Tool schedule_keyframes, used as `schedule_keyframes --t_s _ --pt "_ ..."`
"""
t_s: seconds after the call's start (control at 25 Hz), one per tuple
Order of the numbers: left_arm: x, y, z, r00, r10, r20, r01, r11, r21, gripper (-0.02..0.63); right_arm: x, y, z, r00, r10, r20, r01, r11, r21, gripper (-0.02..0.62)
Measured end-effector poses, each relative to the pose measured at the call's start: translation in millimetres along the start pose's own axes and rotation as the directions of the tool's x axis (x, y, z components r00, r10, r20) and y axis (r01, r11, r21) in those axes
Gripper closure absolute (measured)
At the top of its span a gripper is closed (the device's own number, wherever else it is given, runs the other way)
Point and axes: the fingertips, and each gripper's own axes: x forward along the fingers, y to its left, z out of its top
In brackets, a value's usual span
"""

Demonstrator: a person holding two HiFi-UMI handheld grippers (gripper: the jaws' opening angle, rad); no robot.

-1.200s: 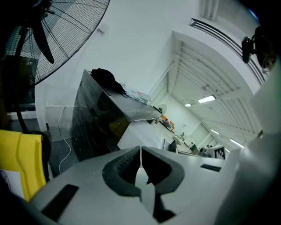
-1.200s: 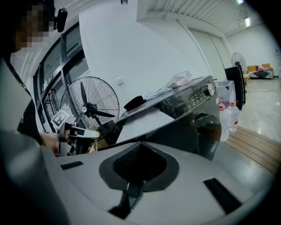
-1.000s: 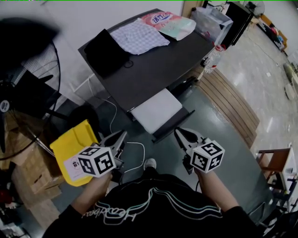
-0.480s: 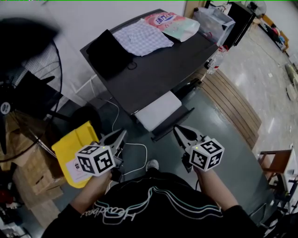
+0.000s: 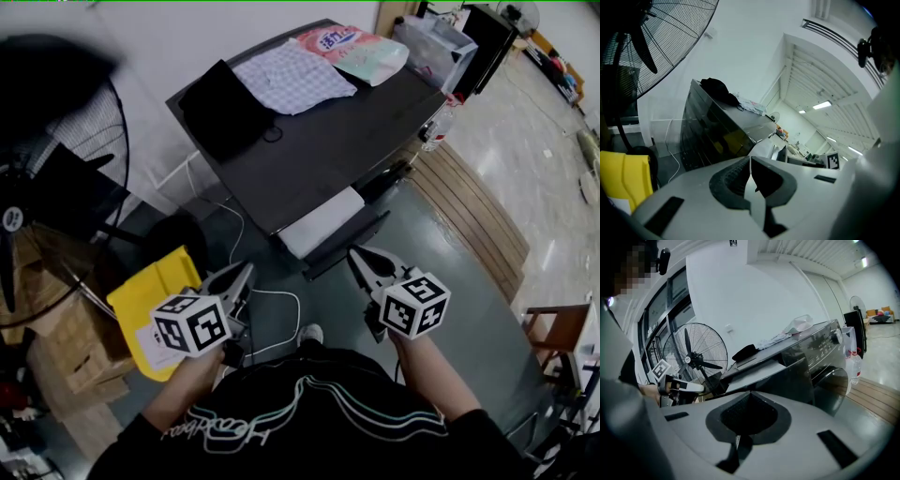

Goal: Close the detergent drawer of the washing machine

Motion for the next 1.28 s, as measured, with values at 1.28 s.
schedule_keyframes --t_s 1.28 --pt "13 21 20 1.000 0.005 0.004 -0.005 1.000 -0.008 0.575 35 4 16 0.999 0.033 -0.004 -0.033 0.999 -0.006 0.569"
